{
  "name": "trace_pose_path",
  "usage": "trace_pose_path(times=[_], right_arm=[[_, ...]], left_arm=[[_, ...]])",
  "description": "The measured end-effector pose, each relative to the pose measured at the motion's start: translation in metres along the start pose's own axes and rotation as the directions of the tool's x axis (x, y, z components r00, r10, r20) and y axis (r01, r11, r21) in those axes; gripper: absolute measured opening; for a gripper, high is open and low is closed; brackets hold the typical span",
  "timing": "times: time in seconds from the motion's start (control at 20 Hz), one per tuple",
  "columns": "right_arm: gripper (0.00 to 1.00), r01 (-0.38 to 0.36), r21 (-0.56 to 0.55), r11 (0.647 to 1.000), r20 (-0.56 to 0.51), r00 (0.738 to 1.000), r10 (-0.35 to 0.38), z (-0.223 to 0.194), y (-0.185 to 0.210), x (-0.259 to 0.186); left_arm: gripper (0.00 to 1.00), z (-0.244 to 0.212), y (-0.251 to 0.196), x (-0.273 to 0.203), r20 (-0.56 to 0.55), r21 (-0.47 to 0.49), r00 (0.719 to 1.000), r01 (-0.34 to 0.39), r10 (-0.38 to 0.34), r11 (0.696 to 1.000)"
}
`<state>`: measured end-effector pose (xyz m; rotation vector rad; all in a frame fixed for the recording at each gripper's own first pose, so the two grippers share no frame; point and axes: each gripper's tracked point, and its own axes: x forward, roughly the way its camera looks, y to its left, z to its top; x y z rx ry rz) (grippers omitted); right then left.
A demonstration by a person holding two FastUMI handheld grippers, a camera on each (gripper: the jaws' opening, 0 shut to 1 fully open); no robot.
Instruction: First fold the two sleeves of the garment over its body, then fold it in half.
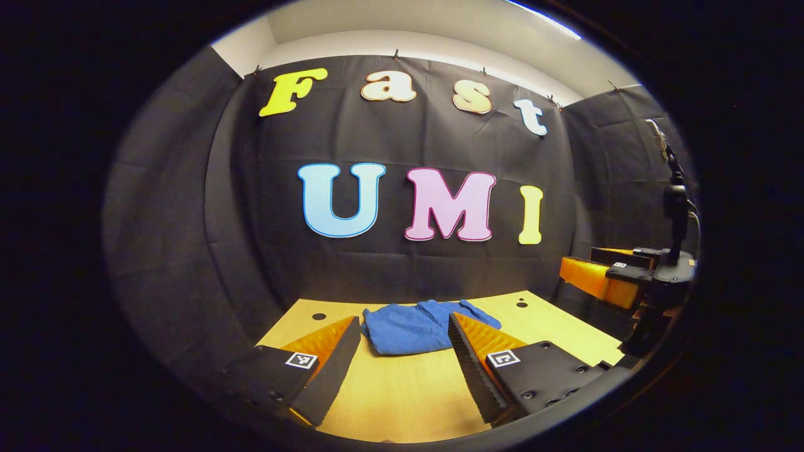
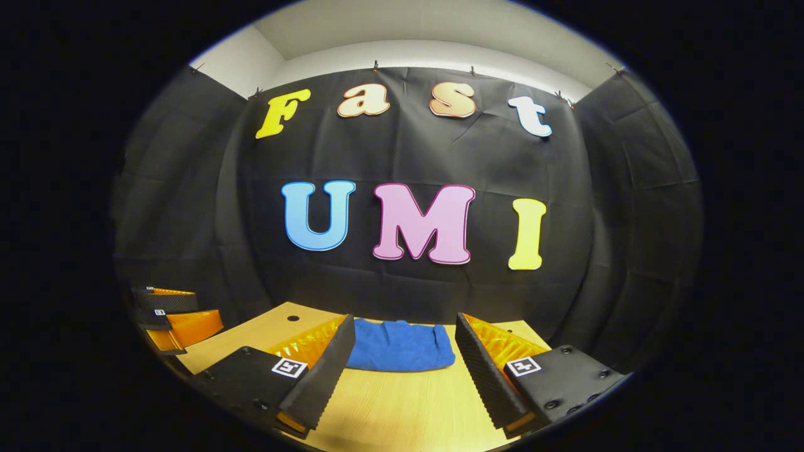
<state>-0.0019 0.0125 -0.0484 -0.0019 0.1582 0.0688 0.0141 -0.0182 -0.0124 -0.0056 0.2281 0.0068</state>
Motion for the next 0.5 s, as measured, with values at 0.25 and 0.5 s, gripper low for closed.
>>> trace_pose_path(times=[0.25, 0.5], right_arm=[[0.99, -0.004, -0.003, 1.0, -0.023, 1.0, 0.004, -0.006, 0.004, -0.026], [0.94, -0.018, 0.0, 1.0, -0.018, 1.0, 0.018, -0.008, 0.015, -0.029]], left_arm=[[0.81, 0.013, -0.022, -0.023, 0.042, -0.004, 0.998, 0.045, -0.045, 0.999], [0.8, 0.019, -0.021, -0.026, 0.066, 0.023, 0.997, 0.044, -0.046, 0.999]])
